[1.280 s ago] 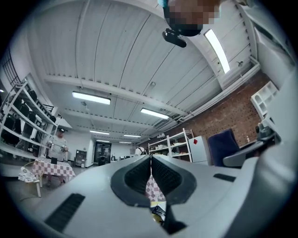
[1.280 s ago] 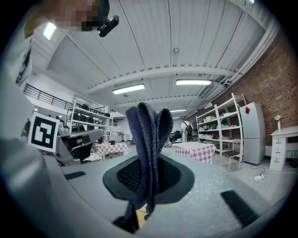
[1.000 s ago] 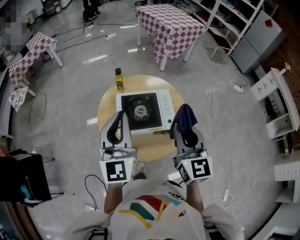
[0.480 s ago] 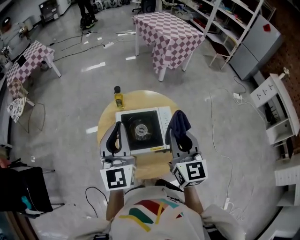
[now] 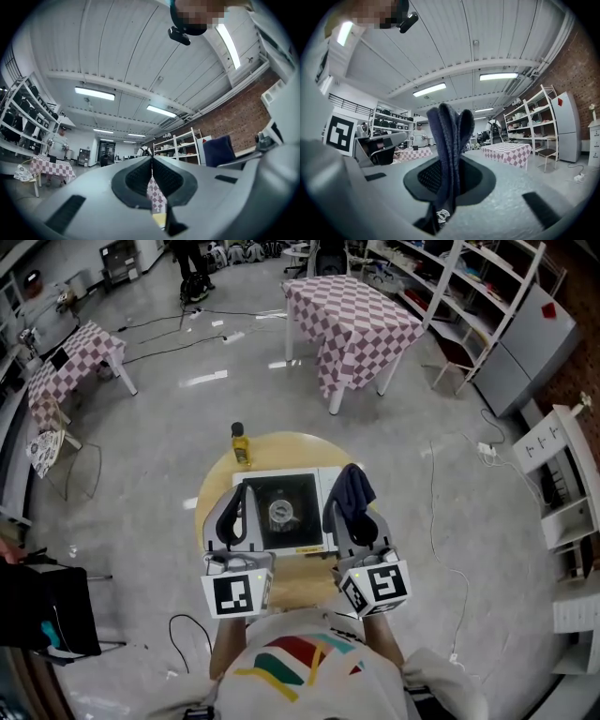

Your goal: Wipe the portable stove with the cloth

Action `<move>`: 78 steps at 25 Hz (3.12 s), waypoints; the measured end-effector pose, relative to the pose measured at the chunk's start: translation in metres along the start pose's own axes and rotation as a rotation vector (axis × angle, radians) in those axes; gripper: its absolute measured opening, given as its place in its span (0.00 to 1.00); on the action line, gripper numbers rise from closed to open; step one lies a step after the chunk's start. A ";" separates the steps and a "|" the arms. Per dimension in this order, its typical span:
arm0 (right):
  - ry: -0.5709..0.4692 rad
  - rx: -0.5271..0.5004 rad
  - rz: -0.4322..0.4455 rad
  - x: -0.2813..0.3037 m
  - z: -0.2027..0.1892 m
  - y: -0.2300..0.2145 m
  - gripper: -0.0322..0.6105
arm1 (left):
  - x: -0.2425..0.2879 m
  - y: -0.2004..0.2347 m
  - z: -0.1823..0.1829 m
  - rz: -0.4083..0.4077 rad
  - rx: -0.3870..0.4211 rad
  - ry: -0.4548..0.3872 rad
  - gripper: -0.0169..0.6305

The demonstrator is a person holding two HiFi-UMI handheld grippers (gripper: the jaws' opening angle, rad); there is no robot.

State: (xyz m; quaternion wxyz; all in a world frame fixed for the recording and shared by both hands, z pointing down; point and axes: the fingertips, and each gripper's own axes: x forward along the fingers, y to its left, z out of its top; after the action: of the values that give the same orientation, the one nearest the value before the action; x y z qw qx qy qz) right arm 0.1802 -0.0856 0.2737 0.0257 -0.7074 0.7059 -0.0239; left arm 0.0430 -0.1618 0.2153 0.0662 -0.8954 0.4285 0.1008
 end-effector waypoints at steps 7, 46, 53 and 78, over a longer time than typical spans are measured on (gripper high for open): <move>-0.017 -0.033 -0.005 0.006 0.007 -0.015 0.10 | 0.011 -0.007 0.002 0.000 0.029 -0.017 0.04; 0.583 -0.999 0.171 0.141 -0.174 -0.149 0.11 | -0.015 0.006 -0.040 0.097 0.127 0.159 0.04; 0.703 -1.101 0.257 0.157 -0.232 -0.152 0.11 | -0.026 0.018 -0.050 0.152 0.135 0.191 0.04; 0.967 -1.298 0.499 0.129 -0.296 -0.134 0.11 | -0.049 0.036 -0.059 0.206 0.135 0.221 0.04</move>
State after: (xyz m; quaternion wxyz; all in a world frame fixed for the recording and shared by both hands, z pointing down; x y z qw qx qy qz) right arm 0.2934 -0.2148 0.5784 -0.6857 -0.3175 0.6484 0.0925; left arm -0.0076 -0.1595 0.2826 0.0678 -0.8458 0.5287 -0.0212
